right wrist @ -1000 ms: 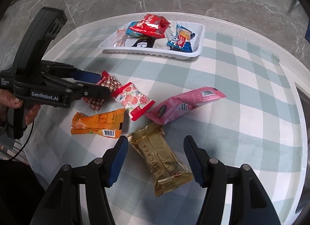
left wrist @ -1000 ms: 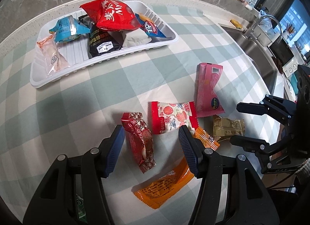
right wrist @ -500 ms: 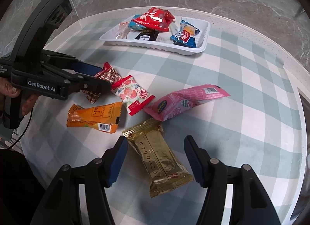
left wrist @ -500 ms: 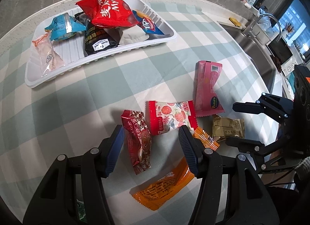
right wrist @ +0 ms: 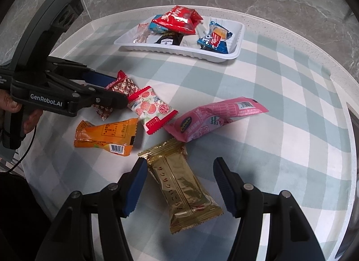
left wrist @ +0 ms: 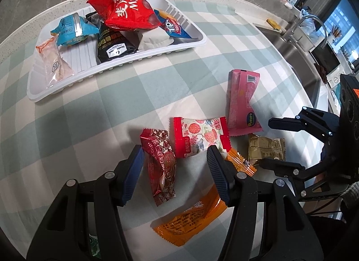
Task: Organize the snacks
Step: 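Move both tools back over the remaining snacks and grasp the gold bar with the right gripper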
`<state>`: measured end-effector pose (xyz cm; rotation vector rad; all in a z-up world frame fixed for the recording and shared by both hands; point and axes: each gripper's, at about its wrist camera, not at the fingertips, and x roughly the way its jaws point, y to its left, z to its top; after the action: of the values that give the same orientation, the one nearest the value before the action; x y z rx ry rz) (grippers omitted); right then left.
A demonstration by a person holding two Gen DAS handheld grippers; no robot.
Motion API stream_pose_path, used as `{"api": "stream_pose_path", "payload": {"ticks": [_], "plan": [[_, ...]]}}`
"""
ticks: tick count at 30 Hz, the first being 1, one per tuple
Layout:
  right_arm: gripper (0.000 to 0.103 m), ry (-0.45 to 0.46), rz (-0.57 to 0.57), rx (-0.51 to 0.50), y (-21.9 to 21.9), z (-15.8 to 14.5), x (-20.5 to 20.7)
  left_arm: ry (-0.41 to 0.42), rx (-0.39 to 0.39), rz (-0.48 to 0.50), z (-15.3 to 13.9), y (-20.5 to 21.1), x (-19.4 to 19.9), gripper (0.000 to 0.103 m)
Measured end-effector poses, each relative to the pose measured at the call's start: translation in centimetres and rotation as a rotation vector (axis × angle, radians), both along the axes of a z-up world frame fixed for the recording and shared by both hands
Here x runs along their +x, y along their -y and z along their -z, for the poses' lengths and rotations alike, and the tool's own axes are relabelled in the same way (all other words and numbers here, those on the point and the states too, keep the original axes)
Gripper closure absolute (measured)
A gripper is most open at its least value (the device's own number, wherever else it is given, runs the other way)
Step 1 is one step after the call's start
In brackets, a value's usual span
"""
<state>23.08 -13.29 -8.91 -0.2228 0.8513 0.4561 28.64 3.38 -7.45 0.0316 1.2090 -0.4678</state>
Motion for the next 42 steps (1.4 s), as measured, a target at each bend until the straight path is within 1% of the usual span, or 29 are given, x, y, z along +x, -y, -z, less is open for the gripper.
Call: {"api": "stream_pose_path", "payload": {"ticks": [14, 28, 37, 40, 42], "plan": [[0.039, -0.007, -0.017, -0.021, -0.4, 0.3, 0.3, -0.01, 0.004, -0.003, 0.3, -0.1, 0.4, 0.047], [0.039, -0.022, -0.057, -0.064, -1.0, 0.8, 0.5, -0.027, 0.012, -0.001, 1.1, -0.1, 0.8, 0.047], [0.039, -0.03, -0.061, -0.068, -0.9, 1.3, 0.6, -0.029, 0.019, 0.002, 1.4, 0.0, 1.1, 0.047], [0.043, -0.024, -0.062, -0.077, -1.0, 1.3, 0.6, -0.028, 0.019, 0.004, 1.5, 0.0, 1.3, 0.047], [0.049, -0.021, -0.061, -0.079, -1.0, 1.3, 0.7, -0.026, 0.019, 0.005, 1.5, 0.0, 1.2, 0.047]]}}
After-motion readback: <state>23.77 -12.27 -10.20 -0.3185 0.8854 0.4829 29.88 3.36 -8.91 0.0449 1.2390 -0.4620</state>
